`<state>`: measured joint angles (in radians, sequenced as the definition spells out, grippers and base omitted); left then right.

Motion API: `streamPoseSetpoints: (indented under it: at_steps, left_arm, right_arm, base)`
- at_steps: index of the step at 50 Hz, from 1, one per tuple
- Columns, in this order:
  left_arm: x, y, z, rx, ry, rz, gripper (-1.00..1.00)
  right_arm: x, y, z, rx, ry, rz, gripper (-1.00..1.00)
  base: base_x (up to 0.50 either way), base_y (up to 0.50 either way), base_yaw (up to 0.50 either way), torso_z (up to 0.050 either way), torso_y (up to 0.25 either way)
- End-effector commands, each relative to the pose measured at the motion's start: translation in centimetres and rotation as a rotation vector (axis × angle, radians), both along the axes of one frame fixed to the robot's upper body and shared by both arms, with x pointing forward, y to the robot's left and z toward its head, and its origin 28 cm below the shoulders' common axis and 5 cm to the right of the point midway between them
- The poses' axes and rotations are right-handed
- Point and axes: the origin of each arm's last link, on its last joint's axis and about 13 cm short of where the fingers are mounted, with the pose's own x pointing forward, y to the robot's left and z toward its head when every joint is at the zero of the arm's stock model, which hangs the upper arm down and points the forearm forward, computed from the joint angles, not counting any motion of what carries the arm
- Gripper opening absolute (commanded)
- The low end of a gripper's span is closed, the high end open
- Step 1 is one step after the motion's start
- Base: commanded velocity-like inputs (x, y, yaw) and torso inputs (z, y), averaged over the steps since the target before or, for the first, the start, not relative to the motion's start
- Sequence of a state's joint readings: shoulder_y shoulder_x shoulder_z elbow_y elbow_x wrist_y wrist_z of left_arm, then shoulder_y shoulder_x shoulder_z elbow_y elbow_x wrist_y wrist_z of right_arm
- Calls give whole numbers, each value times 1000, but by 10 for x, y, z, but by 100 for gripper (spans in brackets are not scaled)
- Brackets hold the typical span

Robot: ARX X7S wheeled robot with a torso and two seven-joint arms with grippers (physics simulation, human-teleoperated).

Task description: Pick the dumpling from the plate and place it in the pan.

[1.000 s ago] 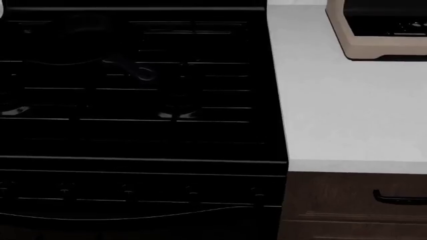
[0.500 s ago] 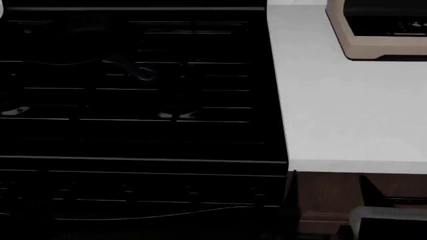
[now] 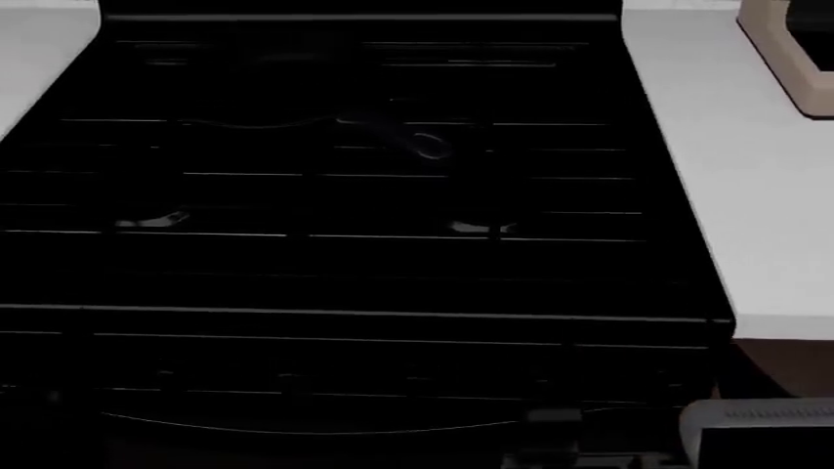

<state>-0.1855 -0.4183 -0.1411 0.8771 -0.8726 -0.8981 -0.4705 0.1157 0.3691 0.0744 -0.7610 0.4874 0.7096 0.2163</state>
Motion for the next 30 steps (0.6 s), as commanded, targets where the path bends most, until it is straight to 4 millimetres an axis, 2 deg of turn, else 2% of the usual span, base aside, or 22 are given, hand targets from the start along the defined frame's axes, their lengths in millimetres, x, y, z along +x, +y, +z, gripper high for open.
streamPoseSetpoints:
  at_steps: [1, 30]
  left_arm:
    - [-2, -1, 0, 9, 3, -4, 100]
    - [-6, -1, -4, 3, 9, -8, 100]
  right_arm:
    - [-1, 0, -1, -16, -1, 0, 100]
    - [-6, 0, -8, -29, 9, -6, 100]
  base:
    - [0, 500, 0, 0, 0]
    - [0, 500, 0, 0, 0]
